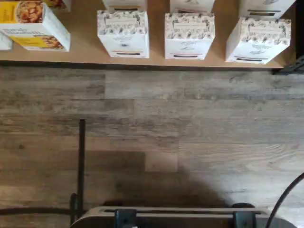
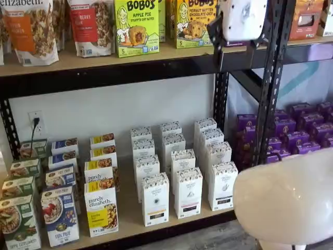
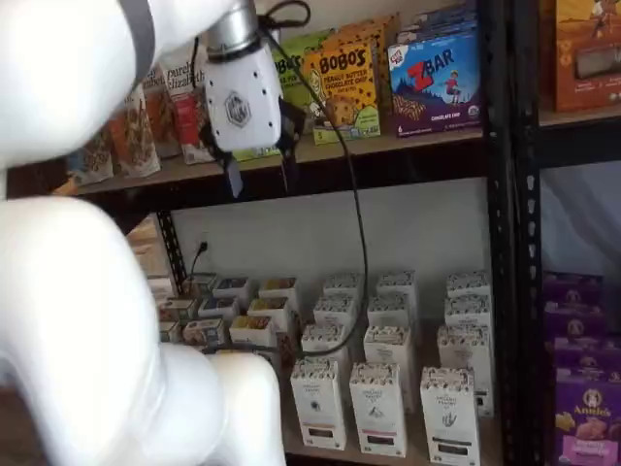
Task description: Pick up the white box with a green strip in the middle, on the bottom shelf, the sixth box from the left
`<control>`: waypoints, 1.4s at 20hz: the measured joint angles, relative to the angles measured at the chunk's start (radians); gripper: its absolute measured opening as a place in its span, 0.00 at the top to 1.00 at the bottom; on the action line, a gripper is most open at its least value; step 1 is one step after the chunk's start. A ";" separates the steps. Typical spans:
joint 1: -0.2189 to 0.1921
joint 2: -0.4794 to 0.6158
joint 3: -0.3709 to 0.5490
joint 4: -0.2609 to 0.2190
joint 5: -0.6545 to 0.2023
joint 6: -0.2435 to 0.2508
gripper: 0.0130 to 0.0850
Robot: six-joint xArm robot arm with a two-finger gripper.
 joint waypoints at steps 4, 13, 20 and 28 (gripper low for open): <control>0.021 -0.010 0.093 -0.027 -0.095 0.020 0.00; 0.010 0.029 0.277 -0.039 -0.324 0.014 0.00; -0.016 0.103 0.356 -0.080 -0.483 0.007 0.00; -0.020 0.211 0.418 -0.133 -0.670 0.039 0.00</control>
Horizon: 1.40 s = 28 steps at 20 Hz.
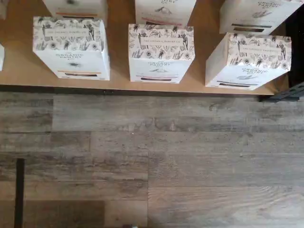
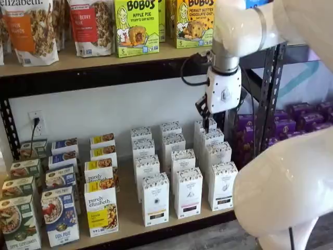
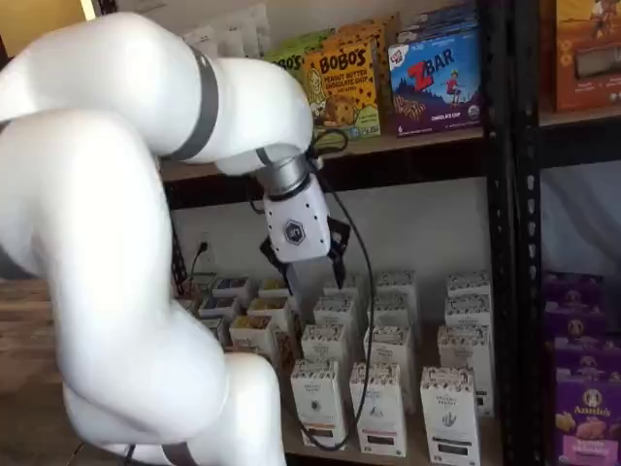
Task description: Pick up the white box with a green strip in the middle, on the bottom shelf, the sixth box from the left
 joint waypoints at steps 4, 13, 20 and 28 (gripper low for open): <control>-0.005 0.077 0.010 0.008 -0.075 -0.004 0.00; -0.073 0.261 0.002 0.009 -0.257 -0.059 0.00; -0.145 0.485 -0.059 -0.027 -0.425 -0.093 0.00; -0.203 0.719 -0.141 0.002 -0.585 -0.169 0.00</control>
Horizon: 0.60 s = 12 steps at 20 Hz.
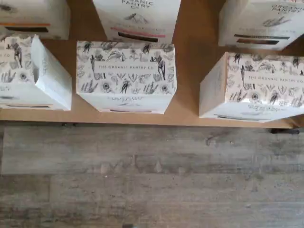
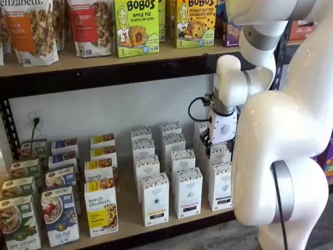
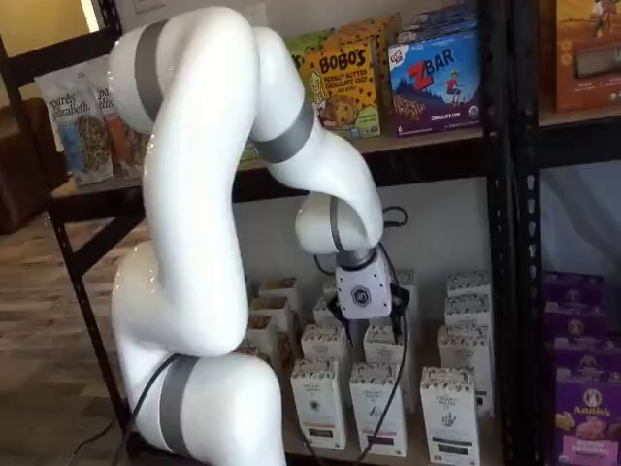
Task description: Pick up the white box with a green strip in the middle, on the bottom shelf, the sixth box from the left
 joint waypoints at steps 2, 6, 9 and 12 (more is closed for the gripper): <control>-0.009 0.037 -0.020 0.031 -0.010 -0.038 0.00; -0.027 0.112 -0.054 -0.018 -0.035 -0.010 0.00; -0.034 0.167 -0.073 -0.014 -0.063 -0.021 0.00; -0.042 0.210 -0.080 -0.010 -0.104 -0.031 0.00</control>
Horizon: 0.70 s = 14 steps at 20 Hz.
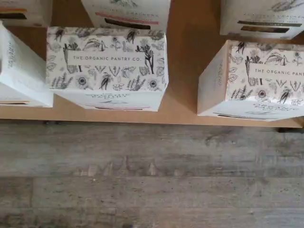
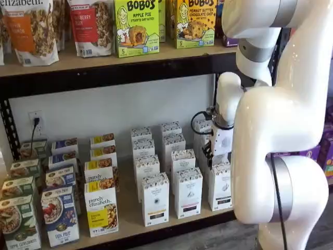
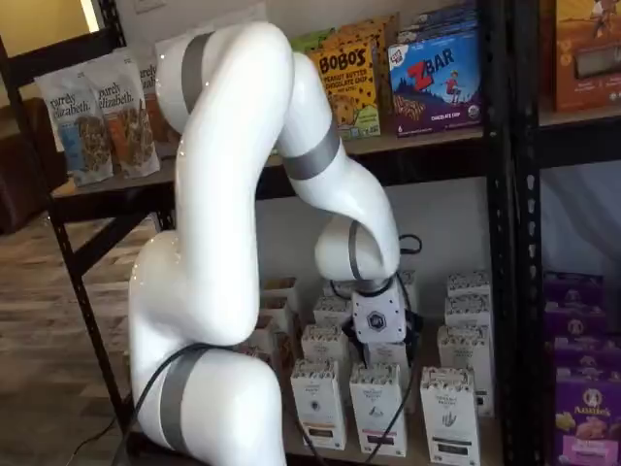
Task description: Pick up the white box with a green strip in the middle, on the bottom shelf, the sixth box from the left
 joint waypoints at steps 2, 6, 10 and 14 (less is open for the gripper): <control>-0.007 0.023 -0.008 -0.037 -0.013 0.029 0.00; -0.022 0.088 -0.054 -0.154 0.003 0.123 0.00; -0.033 0.155 -0.105 -0.237 -0.004 0.191 0.00; -0.041 0.221 -0.160 -0.272 -0.024 0.218 0.00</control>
